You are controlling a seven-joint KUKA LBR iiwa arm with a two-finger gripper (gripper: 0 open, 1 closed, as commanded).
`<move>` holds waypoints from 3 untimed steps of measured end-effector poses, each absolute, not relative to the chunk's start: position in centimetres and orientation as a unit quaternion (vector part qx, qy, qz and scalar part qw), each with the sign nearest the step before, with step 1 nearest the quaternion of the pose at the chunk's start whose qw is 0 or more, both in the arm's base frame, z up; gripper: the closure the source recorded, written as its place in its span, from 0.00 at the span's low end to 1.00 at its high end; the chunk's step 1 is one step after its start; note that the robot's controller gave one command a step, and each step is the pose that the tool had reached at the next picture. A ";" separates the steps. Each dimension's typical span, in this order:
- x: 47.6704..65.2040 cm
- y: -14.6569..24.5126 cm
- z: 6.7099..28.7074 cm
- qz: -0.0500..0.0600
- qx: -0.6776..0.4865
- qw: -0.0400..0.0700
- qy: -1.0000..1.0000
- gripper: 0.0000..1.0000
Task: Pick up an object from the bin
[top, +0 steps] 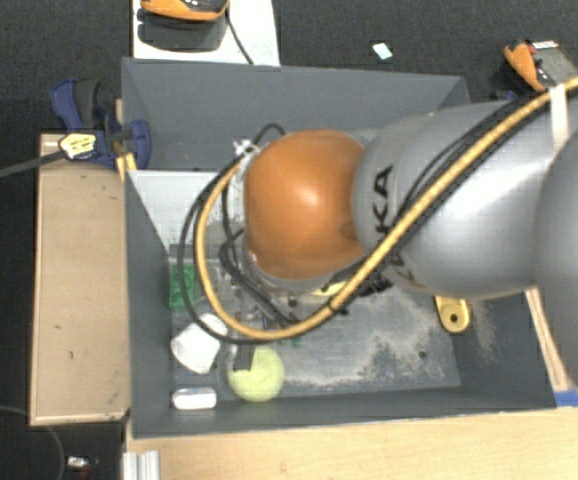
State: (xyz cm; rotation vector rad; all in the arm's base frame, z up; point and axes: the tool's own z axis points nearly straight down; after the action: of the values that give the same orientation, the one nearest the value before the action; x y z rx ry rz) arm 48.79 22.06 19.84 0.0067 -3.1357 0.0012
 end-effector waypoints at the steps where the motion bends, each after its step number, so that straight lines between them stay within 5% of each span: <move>1: 49.0 21.9 20.3 -0.001 -0.001 -0.001 -1.000 0.00; 2: 51.0 23.0 15.0 -0.002 0.109 -0.005 -0.994 0.00; 3: 53.6 25.2 13.7 -0.001 0.267 -0.004 -0.964 0.00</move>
Offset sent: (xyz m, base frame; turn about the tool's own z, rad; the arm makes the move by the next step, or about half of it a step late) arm 0.0419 0.0217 -0.1284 -0.4960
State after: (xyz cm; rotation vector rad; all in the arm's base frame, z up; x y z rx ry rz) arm 53.56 25.17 13.70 0.8420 -3.0356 -0.0038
